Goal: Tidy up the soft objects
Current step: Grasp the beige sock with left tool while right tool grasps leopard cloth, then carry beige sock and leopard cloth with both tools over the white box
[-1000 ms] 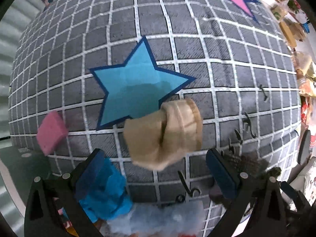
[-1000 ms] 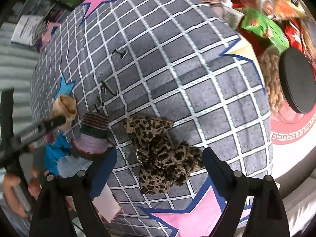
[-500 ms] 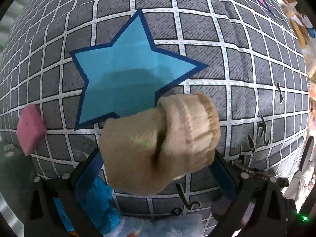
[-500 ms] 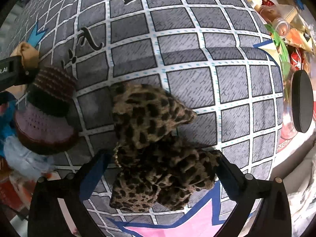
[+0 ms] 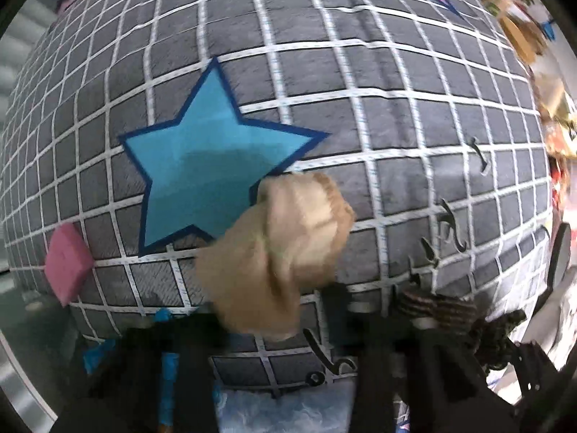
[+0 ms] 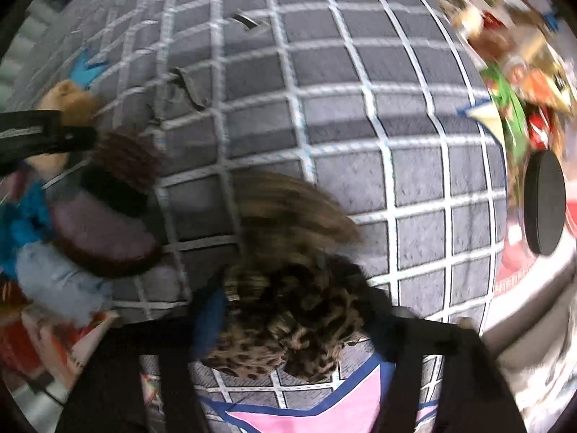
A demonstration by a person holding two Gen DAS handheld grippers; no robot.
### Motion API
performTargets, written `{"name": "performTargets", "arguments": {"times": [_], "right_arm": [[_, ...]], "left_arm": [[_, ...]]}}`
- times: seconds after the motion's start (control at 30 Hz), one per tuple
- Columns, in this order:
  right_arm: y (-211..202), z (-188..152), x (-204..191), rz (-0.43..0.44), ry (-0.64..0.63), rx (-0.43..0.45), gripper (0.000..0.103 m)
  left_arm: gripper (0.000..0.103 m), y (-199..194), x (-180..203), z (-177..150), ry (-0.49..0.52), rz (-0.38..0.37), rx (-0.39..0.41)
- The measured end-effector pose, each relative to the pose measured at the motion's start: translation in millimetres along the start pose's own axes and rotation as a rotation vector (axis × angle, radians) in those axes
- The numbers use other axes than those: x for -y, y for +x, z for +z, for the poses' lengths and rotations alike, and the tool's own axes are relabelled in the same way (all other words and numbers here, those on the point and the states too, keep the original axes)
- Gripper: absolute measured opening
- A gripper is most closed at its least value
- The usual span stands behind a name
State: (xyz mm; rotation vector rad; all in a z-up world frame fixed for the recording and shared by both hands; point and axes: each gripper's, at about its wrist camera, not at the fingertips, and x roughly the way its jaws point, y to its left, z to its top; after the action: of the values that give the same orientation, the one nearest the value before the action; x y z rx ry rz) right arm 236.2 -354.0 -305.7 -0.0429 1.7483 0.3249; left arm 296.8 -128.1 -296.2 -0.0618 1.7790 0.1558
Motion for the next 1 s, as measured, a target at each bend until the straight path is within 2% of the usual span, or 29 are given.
{"name": "performTargets", "arguments": {"times": [0.07,0.17,0.27,0.57,0.8,1.0], "right_arm": [[-1.7,2.2,-2.8,0.018,-0.024,-0.002,0.04],[-6.4,6.3,-2.6,0.061,-0.015,-0.009,0.036],[-19.9,12.1,2.4,0.112,0.026,0.007,0.036],[-66.8,39.4,-5.1,0.168,0.042,0.083,0.036],[-87.5,26.5,-28.6,0.194,0.007,0.119,0.036],[-96.0,24.1,-57.3,0.228,-0.026,0.131,0.036]], "left_arm": [[0.022,-5.7,-2.5,-0.3,-0.016,-0.017,0.012],[0.022,-21.1,-6.3,-4.0,-0.015,-0.02,0.05],[0.022,-39.9,-8.9,-7.5,-0.007,-0.025,0.085],[0.022,-85.1,-1.9,-21.1,0.03,-0.025,0.138],[0.022,-97.0,-6.6,-61.5,0.056,-0.037,0.164],[0.022,-104.5,-25.5,-73.3,0.032,-0.043,0.191]]}}
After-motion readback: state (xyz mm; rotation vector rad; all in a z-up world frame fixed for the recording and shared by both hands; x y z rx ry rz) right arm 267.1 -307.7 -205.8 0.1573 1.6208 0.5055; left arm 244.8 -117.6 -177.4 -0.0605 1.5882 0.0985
